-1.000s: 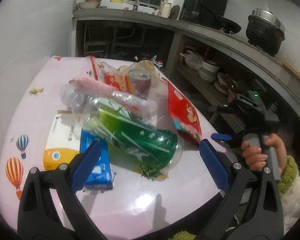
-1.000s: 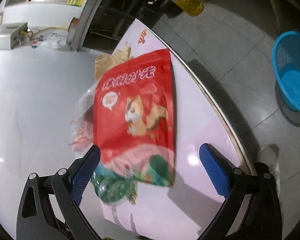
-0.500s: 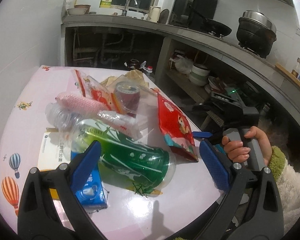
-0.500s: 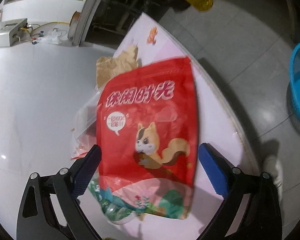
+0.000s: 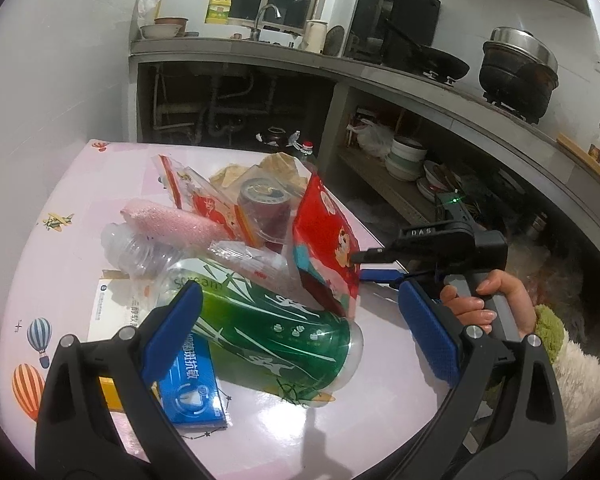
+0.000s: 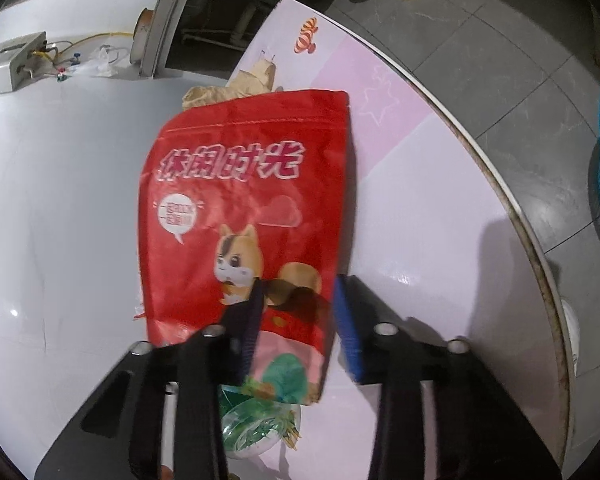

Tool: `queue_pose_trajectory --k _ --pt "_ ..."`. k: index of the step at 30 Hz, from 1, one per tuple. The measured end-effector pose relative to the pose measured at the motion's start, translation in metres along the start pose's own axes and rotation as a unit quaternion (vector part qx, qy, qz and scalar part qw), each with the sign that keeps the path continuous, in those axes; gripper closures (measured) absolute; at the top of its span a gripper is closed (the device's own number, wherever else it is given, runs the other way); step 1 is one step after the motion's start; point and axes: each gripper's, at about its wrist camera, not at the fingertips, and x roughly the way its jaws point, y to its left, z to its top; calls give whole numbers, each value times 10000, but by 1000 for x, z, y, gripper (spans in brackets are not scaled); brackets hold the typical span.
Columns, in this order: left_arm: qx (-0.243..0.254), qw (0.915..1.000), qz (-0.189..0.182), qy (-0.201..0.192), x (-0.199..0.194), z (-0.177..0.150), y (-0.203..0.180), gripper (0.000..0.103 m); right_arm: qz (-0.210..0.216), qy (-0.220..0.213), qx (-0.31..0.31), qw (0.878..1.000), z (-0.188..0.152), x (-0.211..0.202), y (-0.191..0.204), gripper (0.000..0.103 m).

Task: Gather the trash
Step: 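Reach the right gripper to the red snack bag and close on its edge, then lift the red snack bag off the table with the right gripper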

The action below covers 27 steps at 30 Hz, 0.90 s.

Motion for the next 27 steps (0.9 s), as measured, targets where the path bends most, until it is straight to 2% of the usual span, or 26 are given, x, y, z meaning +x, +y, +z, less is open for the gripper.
queue_pose_trajectory --k 3,10,12,18,23,27 --pt "-27 10000 -3 40 1 0 0 19 110 -76 74 9999 -3 -6 -5 97" --pt "-105 9996 -183 163 8 0 -1 34 77 -484 -78 9988 -16 -44 -4 99" --pt "-77 9993 -319 191 11 3 -6 42 -11 -632 -126 9979 -18 -61 -7 99" --pt "88 9969 -693 365 28 12 -29 54 -393 -953 -335 9941 -37 -105 -17 99" --pt "424 9918 -939 756 53 8 -67 66 -756 -1002 -369 9914 -54 -128 -35 99" --pt "715 9858 -961 1175 83 -3 -101 75 -726 -1041 -192 9917 -61 -141 -55 99"
